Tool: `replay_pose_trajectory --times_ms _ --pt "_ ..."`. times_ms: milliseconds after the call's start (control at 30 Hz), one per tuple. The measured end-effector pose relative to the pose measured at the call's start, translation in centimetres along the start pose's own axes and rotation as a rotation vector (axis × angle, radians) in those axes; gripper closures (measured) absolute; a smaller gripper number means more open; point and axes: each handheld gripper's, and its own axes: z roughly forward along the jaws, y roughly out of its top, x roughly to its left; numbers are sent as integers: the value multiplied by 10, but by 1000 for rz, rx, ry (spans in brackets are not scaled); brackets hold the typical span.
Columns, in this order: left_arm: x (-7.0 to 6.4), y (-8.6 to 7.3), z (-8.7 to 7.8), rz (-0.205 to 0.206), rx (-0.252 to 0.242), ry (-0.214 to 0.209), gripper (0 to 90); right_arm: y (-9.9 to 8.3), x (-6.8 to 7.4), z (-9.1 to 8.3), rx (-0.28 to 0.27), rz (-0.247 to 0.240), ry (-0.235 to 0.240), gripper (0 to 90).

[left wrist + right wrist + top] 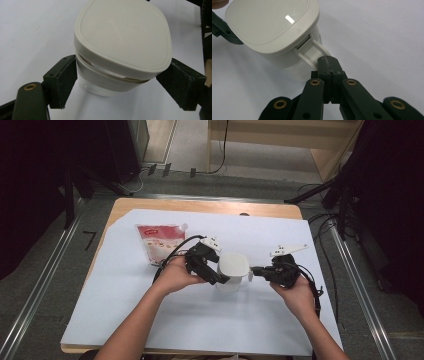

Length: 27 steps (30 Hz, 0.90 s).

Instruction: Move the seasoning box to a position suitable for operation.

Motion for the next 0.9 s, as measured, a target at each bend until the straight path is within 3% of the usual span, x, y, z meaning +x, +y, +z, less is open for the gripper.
replay_pose_trajectory --times_ms 167,367,533,600,633,667,800,900 --pt "-5 5 -6 26 20 34 200 0 0 0 0 -1 5 900" --pt "-7 7 -7 37 27 46 200 0 0 0 1 0 2 900" --pt "-10 12 -13 34 -22 40 215 0 0 0 0 -1 3 900" --pt "-13 14 -17 53 -21 46 252 0 -1 0 0 0 5 900" --pt "-13 15 -20 59 -25 5 273 0 -1 0 1 4 4 900" --pt "-13 15 -20 61 -27 -8 415 0 0 0 0 4 5 900" --pt "-15 16 -19 45 -26 -12 418 -1 0 0 4 -1 9 900" --pt "-15 15 -19 35 -33 -54 503 -1 0 0 4 3 7 900"
